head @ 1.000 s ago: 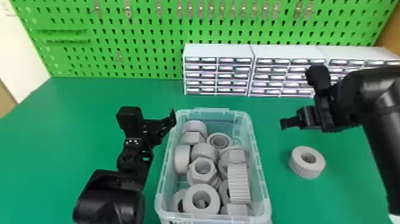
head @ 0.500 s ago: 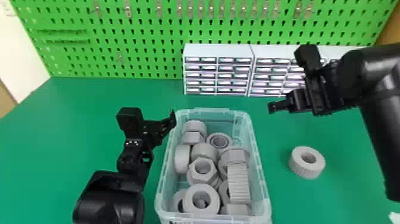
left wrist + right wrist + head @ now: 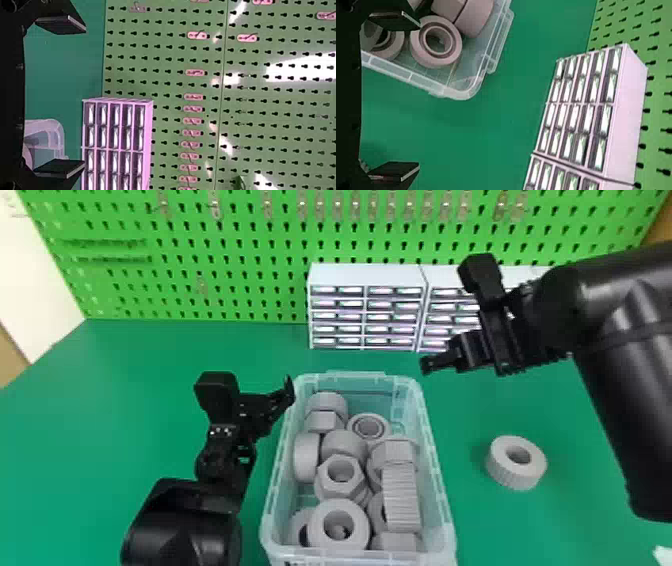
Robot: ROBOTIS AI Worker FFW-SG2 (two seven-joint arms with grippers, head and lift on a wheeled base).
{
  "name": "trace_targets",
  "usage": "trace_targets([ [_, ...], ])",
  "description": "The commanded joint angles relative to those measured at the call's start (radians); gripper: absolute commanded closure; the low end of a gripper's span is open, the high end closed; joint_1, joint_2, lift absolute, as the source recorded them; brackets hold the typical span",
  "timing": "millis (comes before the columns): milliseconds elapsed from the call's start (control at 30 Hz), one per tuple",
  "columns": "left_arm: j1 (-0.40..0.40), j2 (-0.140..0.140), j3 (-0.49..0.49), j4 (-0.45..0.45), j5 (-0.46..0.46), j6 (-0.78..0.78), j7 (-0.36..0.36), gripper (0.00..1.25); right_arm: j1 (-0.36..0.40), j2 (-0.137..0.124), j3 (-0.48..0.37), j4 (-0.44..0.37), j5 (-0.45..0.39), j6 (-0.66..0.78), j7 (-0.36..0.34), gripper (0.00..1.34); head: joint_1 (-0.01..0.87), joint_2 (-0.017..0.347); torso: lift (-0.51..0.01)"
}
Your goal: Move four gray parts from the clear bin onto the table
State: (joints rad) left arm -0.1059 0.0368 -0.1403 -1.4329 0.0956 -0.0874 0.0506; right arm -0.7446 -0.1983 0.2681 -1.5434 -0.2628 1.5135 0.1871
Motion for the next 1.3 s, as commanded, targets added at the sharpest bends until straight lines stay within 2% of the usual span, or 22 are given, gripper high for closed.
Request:
trace_targets([
  [0,-0.003,0.0,-0.001,0.0,0.0,0.0,0.0,0.1,-0.005,0.003,0.02,0.0,-0.053,-0.012,0.0,0.1,0.693,0.072,-0.052],
  [700,0.005,0.002,0.011,0.0,0.0,0.0,0.0,0.1,-0.022,0.01,0.174,0.009,-0.144,-0.007,0.0,0.1,0.693,0.072,-0.052],
  [1267,-0.006,0.003,0.045,-0.001,-0.004,-0.008,0.0,0.1,-0.042,0.008,0.243,0.037,-0.199,-0.012,0.0,0.11,0.693,0.072,-0.052],
])
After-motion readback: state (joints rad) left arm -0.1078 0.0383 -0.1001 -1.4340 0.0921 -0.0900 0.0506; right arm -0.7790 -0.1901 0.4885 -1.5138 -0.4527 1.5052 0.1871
